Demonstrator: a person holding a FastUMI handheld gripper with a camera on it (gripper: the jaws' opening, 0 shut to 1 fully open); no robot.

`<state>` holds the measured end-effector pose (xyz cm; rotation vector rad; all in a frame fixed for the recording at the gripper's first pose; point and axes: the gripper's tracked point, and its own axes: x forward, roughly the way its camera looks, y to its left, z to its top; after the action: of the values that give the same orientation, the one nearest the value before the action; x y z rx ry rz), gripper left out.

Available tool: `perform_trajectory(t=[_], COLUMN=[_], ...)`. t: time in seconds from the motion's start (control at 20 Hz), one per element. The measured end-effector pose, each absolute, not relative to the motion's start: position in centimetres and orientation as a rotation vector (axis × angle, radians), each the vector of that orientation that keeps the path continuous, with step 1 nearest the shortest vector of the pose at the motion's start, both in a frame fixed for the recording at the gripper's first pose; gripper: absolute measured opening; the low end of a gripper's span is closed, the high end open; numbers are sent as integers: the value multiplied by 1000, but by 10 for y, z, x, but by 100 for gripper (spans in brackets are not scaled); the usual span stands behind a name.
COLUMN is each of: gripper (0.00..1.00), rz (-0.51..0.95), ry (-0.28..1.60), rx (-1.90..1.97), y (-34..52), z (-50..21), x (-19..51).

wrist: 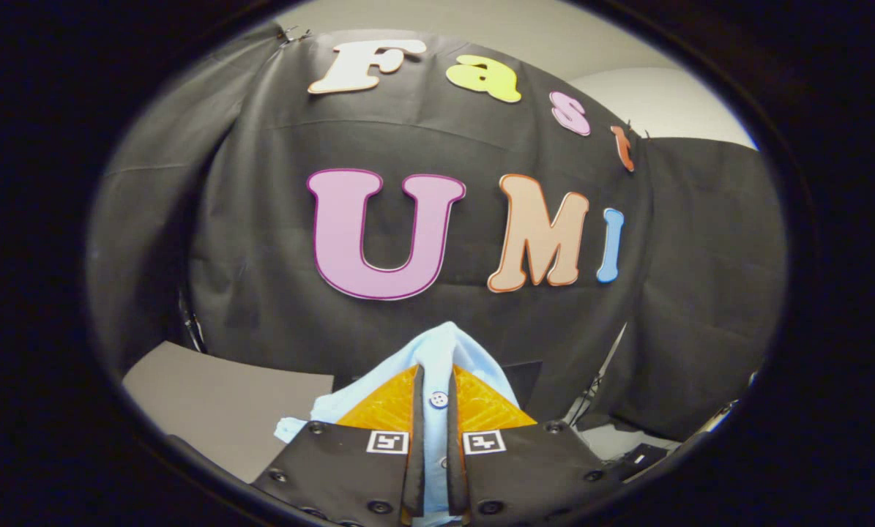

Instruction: Put the clothes into the washing machine and then close the washing machine lid.

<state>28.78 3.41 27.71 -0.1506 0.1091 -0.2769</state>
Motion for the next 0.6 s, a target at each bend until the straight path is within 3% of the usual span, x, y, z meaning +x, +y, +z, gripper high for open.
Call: perform_trajectory(t=[0.55, 0.6], gripper=[13, 25], rz=[-265, -259], ry=[310, 333], rx=[-146, -139], y=[-22, -24], z=[149, 138], x=[332, 336])
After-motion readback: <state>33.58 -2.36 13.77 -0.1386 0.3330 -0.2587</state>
